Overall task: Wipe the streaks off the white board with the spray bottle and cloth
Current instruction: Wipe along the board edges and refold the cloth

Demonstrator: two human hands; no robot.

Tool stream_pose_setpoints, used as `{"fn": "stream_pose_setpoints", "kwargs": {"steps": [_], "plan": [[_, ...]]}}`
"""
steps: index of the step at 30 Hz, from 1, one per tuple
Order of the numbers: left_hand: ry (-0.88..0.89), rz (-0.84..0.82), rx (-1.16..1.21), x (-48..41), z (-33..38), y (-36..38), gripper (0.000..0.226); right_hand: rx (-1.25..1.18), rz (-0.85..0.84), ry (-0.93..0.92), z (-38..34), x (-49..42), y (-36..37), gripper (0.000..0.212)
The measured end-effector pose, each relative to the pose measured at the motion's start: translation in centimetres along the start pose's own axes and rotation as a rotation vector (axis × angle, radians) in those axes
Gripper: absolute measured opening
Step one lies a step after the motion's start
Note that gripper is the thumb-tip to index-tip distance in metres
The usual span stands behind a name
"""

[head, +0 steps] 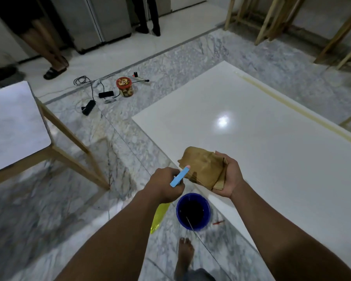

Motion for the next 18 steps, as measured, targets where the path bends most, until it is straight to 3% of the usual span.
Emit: {"fn": "stream_pose_setpoints", "kwargs": {"steps": [3, 8, 14, 18], "plan": [[0.001, 0.041, -0.009, 3.2, 0.4, 1.8, 0.027, 0.048, 0.041, -0.009, 1.7, 2.1, -1.0, 0.05], [-0.02, 0.058, 0.072, 10.7, -0.1, 6.0, 0.023, 0.098, 0.0, 0.01, 6.0, 6.5, -2.3, 0.049], [-0.065, 0.055, 0.015, 16.9, 0.3, 11.9, 0.034, 0.139, -0.003, 0.036, 10.6, 12.8, -5.3, 0.044], [-0.058, 0.013, 0.14, 19.9, 1.6, 15.0, 0.026, 0.264, 0.078, 0.116, 11.5, 17.1, -9.4, 0.047]]}}
Point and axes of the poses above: each hand's wrist, its own x-axis away from the middle knuckle, its own y-axis out of the palm, z = x × y, the point moved 2 cm from there along -x, towards the middle knuckle, and after that the axes turned 4 degrees about -z, right-handed, at the moved point
